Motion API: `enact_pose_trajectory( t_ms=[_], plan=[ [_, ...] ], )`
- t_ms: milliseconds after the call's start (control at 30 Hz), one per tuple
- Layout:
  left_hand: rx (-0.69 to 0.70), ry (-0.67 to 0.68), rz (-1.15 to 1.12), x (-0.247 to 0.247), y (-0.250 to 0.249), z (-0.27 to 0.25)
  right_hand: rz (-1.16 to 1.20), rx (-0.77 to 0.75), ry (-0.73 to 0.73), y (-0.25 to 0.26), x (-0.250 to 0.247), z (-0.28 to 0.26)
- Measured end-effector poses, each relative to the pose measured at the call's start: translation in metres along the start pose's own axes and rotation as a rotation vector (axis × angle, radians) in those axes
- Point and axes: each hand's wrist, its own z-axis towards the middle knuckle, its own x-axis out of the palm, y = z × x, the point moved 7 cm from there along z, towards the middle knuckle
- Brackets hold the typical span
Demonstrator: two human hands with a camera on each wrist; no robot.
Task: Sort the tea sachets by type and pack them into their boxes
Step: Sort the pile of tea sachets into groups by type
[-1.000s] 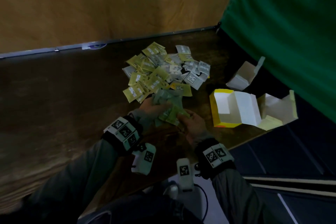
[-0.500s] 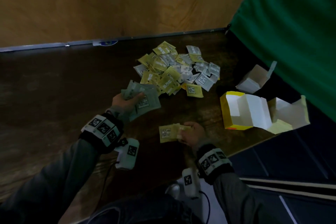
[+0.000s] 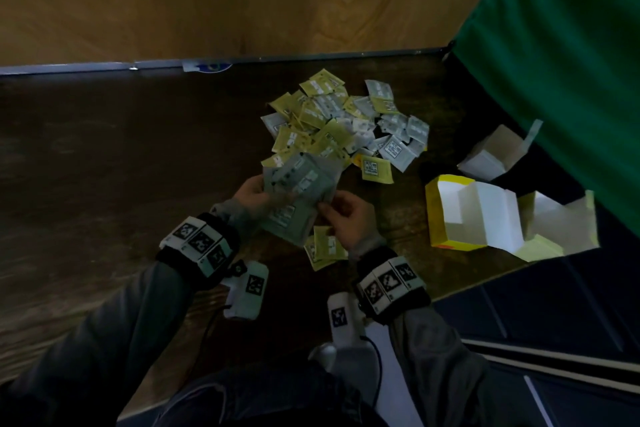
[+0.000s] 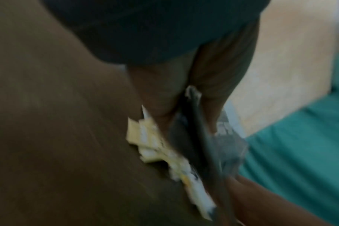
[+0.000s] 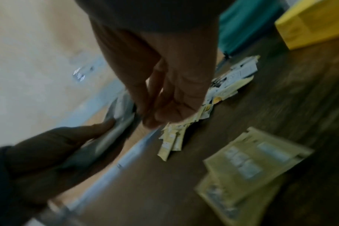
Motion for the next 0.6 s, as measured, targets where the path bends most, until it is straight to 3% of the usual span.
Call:
enact_pose_trajectory(
  t_ms=[100, 233, 300, 433, 500, 600],
  plan=[
    [-0.089, 0.011, 0.421, -0.024, 0.006, 0.002, -0.160, 0.076, 0.167, -0.021, 0.010, 0.004],
    [-0.180, -0.049, 1.138, -0.066, 0.026, 0.012, -0.366, 0.163, 0.145, -0.053, -0.009, 0.023],
    [-0.237, -0.149, 1.242, -0.088, 0.038, 0.013, -0.505, 0.202, 0.106, -0.063, -0.029, 0.041],
    [-0.306, -0.169, 1.439, -0.103, 0.046, 0.013, -0.786, 0.027, -0.034, -0.042, -0.072, 0.086],
    [-0.259, -0.185, 1.485, -0.093, 0.042, 0.018, -0.853, 0.008, -0.029, -0.034, -0.083, 0.108],
    [-0.056, -0.232, 1.443, -0.060, 0.023, 0.033, -0.941, 0.031, 0.057, -0.034, -0.084, 0.131]
  ],
)
